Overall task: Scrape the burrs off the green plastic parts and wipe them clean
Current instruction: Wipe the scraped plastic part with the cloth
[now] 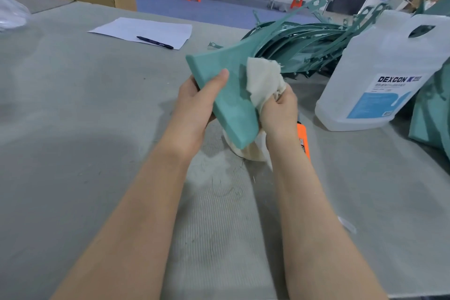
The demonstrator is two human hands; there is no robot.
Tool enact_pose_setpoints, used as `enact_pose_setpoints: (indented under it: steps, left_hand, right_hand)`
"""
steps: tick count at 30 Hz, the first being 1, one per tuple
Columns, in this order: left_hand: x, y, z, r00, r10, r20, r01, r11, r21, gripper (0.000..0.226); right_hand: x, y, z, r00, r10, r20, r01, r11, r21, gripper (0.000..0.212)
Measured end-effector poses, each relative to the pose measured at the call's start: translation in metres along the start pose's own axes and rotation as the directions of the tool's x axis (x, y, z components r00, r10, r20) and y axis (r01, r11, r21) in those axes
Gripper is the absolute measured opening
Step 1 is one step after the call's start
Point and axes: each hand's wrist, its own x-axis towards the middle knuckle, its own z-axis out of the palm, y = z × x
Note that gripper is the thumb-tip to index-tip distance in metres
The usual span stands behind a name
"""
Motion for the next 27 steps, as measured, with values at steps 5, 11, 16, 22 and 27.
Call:
enact_pose_setpoints:
  steps: [5,11,16,22,27]
  left_hand:
    - [0.000,-0.007,0.003,0.999,-0.007,0.043,0.001,0.991,0.135,0.018]
    - [0.001,-0.006,0.001,0.999,0.008,-0.036,-0.003,0.992,0.126,0.017]
    - [0.002,-0.004,0.000,1.000,-0.023,0.000,0.023,0.999,0.038,0.016]
    - [0.001,-0.002,-0.002,0.991,-0.073,0.112,0.067,0.996,0.060,0.010]
    - [0.005,0.004,-0.008,0.972,-0.187,0.140,0.197,0.979,-0.057,0.030]
  right_hand:
    - [0.006,0.010,-0.006,0.988,0.086,-0.128,-0.086,0.996,0.011,0.023]
    - [0.000,0.004,0.003,0.964,0.247,0.099,-0.262,0.943,0.203,0.020]
    - [-0.003,0.002,0.003,0.995,0.094,0.019,-0.095,0.993,0.071,0.036]
    - [0.005,0.008,-0.012,0.999,0.018,-0.043,-0.020,0.999,-0.046,0.023]
    - [0.008,0.008,-0.016,0.999,-0.028,0.018,0.030,0.989,-0.145,0.019]
